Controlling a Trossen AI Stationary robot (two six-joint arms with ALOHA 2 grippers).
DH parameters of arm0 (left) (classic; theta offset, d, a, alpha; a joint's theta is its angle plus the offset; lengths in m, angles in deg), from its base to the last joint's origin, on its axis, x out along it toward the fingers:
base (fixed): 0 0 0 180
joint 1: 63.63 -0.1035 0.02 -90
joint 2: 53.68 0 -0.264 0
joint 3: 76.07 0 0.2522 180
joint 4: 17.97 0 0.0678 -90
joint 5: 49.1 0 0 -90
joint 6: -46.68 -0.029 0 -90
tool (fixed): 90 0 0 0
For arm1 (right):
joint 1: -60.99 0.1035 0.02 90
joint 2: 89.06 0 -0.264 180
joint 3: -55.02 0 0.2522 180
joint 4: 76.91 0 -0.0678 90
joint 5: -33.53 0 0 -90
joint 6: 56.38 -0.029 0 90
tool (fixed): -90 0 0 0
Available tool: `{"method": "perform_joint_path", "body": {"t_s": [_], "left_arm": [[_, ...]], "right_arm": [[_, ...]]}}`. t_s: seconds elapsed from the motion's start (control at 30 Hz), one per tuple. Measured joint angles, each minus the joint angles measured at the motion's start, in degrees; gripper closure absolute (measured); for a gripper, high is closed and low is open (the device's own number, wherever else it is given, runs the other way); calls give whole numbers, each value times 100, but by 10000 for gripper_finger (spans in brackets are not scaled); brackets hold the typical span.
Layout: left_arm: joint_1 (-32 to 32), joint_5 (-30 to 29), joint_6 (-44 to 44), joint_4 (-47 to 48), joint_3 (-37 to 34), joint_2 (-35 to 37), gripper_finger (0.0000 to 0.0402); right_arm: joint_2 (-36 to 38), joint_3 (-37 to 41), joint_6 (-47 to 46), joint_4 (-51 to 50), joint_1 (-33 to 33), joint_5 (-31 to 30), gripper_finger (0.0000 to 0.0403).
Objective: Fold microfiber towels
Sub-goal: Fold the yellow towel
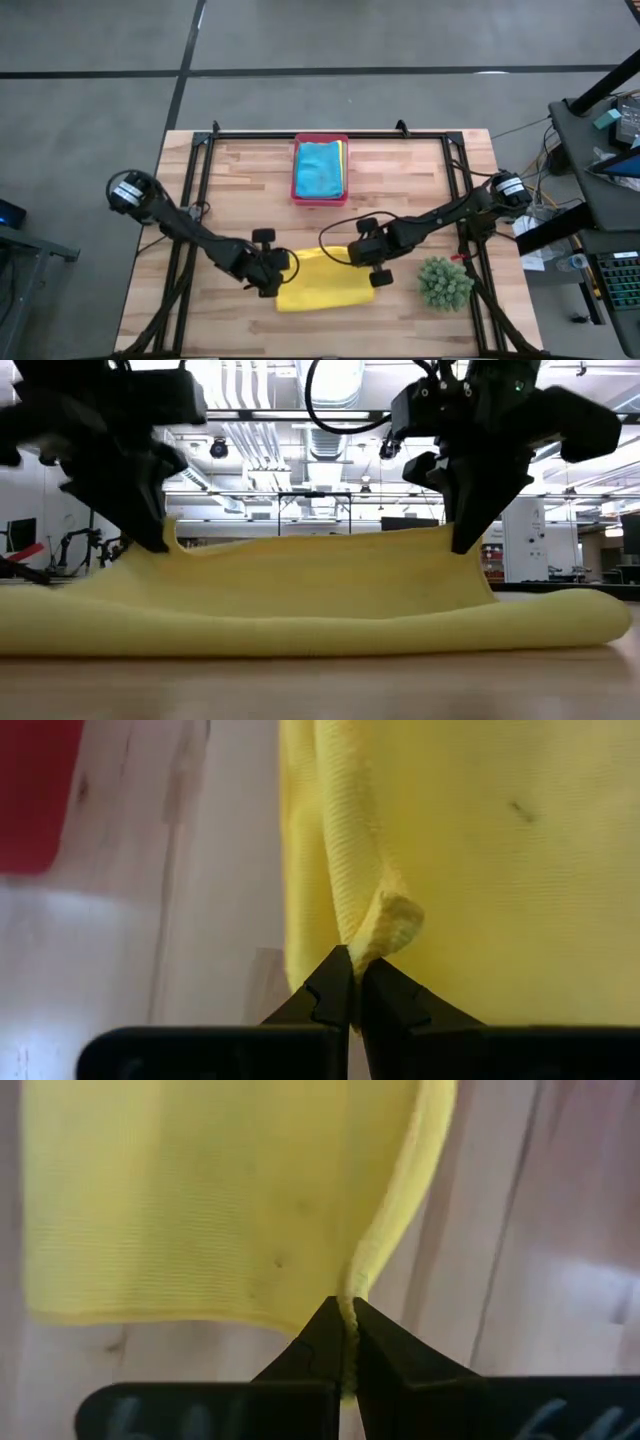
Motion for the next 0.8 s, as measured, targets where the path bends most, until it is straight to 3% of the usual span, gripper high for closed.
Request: {"method": "perform_joint_path", "body": {"t_s": [0.37, 0.53, 0.67, 0.8], "left_arm": [[-316, 37, 0, -590, -358, 2, 395], [-314, 68, 52, -587, -369, 10, 359], [-320, 74, 161, -477, -371, 10, 325], [-320, 81, 403, -125, -365, 17, 300]], "right_arm": [[0, 30, -36, 28, -39, -330, 394], [0, 39, -55, 30, -83, -858, 381], [-2, 39, -56, 35, -156, -930, 353], [-2, 41, -54, -13, -198, -1433, 325]]}}
